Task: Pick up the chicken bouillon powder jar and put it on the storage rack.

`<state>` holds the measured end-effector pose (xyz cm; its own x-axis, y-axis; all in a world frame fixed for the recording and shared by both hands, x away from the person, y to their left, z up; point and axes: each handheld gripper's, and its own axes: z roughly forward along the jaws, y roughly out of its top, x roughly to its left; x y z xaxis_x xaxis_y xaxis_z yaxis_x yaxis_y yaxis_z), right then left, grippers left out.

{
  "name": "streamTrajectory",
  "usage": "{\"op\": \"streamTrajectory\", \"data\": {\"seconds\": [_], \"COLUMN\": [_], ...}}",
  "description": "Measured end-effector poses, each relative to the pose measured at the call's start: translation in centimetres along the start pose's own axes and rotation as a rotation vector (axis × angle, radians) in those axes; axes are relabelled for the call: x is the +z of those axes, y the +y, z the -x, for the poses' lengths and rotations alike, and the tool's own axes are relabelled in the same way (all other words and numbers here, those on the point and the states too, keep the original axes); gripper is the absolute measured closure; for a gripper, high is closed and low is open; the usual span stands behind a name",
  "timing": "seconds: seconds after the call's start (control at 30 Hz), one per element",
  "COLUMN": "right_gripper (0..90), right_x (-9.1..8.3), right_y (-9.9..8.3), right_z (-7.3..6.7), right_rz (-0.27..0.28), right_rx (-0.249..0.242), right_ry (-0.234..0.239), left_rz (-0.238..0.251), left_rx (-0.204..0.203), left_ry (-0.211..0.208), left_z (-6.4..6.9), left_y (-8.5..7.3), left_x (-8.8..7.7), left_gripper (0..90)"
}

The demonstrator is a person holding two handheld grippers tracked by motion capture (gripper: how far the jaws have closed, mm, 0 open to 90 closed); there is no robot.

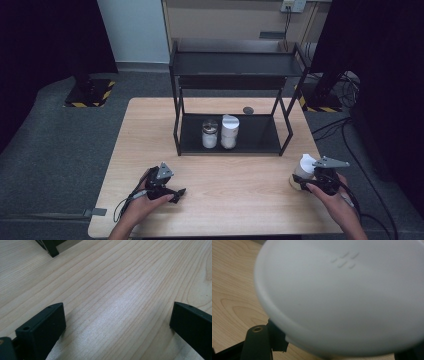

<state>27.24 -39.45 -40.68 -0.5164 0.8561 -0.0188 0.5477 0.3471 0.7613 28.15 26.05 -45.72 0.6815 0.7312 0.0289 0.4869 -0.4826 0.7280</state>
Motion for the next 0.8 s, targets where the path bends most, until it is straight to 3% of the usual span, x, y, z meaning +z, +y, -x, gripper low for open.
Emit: {"op": "streamTrajectory", "data": {"seconds": [0.47,0.8], "right_gripper": [31.6,31.7], "right_x": [-0.1,-0.3], "right_y": [0.1,1.0], "right_z": [-0.1,-1.7], "right_rz": [0.008,0.029], "right_rx": [0.027,-0.026], "right_ry": [0.008,0.068], "left_rz": [0.0,0.0], "left_rx": [0.0,0.001], "left_ry": [-0.001,-0.002], "left_z": [0.0,0.0], "left_y": [0.0,0.0], "left_x": [0.0,0.0], "left_gripper": [0.0,0.0]}}
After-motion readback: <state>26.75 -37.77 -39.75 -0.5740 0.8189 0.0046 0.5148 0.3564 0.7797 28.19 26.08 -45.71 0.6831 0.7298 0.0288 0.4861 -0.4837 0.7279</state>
